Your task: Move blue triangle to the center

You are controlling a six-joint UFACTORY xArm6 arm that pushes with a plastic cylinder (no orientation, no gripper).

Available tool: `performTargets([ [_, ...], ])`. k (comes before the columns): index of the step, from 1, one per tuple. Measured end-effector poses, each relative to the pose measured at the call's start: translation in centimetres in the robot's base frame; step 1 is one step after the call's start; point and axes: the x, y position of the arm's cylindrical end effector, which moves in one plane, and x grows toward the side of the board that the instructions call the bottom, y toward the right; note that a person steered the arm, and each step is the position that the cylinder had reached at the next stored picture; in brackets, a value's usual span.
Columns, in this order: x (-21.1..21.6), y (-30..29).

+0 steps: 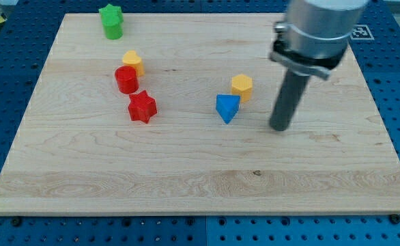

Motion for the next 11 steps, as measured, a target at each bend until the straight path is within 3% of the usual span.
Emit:
performTargets([
  [2,1.7,-8.8],
  [3,-0.7,-8.9],
  [7,-1.9,-4.0],
  [9,-4.0,-3.5],
  [11,-6.3,0.8],
])
